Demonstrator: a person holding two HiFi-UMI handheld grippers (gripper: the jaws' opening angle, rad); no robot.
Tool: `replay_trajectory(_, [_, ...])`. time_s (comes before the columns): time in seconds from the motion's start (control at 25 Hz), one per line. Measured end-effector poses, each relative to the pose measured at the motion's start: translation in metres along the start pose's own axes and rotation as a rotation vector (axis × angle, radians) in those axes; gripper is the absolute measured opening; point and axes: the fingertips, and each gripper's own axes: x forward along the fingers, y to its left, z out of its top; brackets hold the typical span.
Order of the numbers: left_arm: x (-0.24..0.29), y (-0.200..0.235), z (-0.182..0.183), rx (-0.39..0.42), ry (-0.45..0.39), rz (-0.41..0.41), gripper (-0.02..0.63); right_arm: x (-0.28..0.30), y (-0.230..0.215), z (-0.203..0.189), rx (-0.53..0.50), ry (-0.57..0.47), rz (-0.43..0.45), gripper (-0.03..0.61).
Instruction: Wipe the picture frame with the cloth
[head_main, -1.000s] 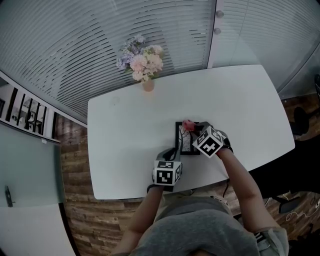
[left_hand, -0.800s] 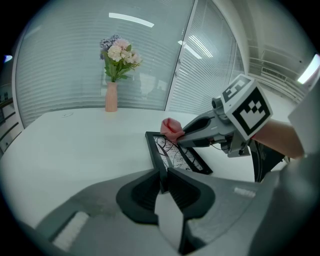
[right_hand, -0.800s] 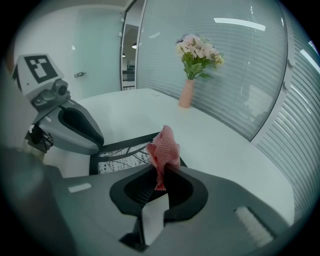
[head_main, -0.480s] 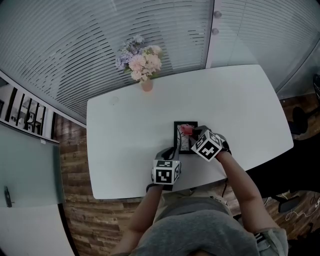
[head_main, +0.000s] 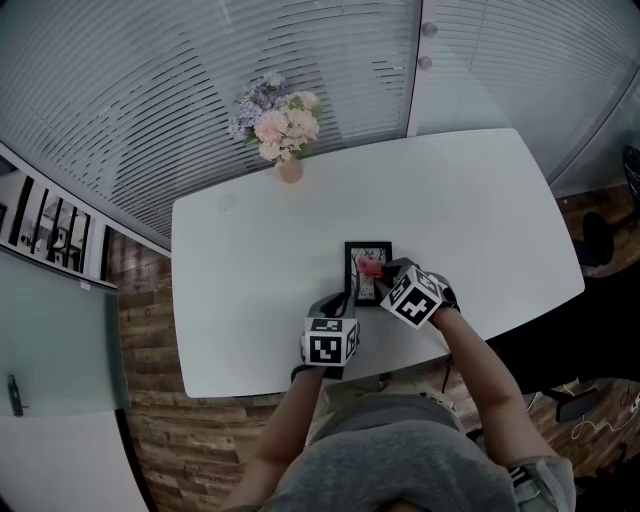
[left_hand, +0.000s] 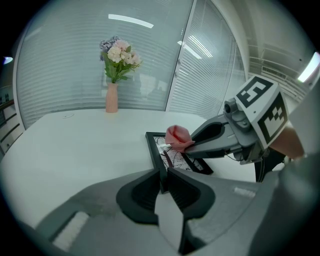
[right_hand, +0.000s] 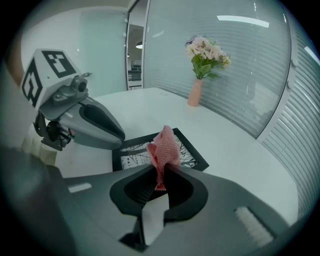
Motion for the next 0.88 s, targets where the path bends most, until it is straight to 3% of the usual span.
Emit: replay_trajectory(0.88, [0.001, 0.000, 0.001, 0.012, -0.023, 0.038, 0.044, -0.012, 0.036, -0.013, -0.003, 0.046, 0.112, 0.044])
